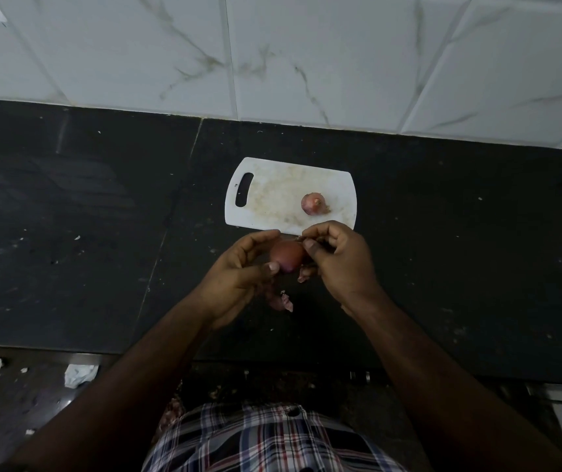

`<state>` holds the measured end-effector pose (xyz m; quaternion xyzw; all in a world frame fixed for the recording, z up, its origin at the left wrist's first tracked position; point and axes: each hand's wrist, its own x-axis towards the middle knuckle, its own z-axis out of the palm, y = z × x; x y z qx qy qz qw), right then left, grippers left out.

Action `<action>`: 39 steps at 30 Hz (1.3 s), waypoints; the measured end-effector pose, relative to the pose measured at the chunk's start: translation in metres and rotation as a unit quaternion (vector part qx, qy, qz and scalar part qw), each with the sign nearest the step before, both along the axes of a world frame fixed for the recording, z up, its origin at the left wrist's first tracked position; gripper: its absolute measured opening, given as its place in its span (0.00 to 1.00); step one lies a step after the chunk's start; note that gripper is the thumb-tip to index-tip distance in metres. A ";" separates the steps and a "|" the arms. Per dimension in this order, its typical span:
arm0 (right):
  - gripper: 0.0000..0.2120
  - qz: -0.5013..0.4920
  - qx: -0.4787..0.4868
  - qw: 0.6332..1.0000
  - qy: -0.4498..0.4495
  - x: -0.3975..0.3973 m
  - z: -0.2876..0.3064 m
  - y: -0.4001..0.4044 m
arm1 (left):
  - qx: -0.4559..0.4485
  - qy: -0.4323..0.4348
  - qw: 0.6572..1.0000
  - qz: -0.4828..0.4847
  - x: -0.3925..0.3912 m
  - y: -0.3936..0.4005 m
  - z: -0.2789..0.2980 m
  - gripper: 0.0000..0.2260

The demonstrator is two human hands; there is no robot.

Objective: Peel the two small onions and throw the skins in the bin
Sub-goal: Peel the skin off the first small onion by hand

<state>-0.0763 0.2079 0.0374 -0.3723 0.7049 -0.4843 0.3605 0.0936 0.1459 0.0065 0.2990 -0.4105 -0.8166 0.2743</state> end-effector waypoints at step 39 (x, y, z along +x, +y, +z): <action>0.05 0.035 0.016 0.999 -0.013 -0.003 -0.019 0.004 | 0.075 -0.011 0.995 0.060 -0.001 0.000 0.009 0.24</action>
